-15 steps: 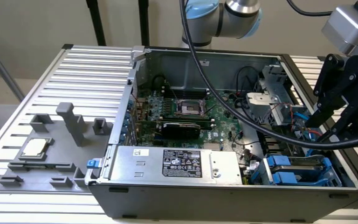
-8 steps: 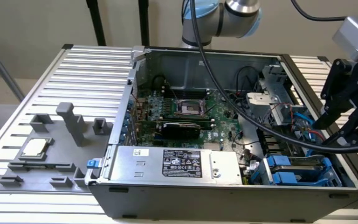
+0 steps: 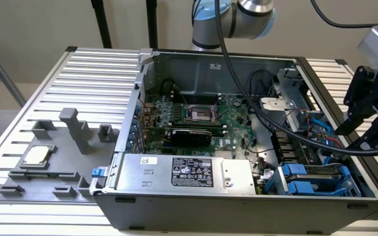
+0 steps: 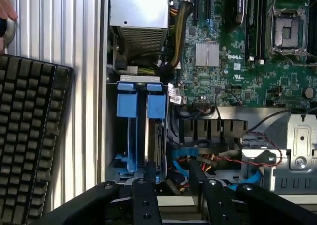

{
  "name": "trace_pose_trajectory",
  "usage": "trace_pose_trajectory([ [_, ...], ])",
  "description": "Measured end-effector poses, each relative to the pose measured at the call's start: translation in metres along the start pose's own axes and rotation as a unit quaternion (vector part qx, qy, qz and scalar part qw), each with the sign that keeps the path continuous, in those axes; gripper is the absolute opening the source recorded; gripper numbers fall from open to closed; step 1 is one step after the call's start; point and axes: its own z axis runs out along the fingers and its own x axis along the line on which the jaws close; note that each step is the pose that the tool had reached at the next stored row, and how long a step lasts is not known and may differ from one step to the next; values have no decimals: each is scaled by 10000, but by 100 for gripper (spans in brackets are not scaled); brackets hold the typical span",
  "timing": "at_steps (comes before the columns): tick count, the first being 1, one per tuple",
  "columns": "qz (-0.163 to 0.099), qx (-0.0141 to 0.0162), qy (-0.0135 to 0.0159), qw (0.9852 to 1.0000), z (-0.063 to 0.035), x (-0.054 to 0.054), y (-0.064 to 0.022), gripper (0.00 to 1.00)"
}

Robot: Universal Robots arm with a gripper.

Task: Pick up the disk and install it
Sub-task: 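Insert the first disk wire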

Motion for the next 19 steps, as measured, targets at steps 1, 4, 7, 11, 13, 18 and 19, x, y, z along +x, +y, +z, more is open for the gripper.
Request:
trace_pose_trajectory([
  [1, 0, 0, 6, 10000, 20, -18, -13, 41],
  [4, 2, 0, 43, 10000, 72, -62, -30, 41],
  [7, 4, 0, 104, 9999, 118, -100, -37, 41],
  [11, 7, 0, 191, 9998, 178, -137, -45, 32],
  [13, 8, 0, 222, 9998, 212, -142, -49, 25],
  [18, 9, 0, 296, 9996, 297, -156, -55, 25],
  [19, 9, 0, 305, 9995, 315, -163, -56, 25],
])
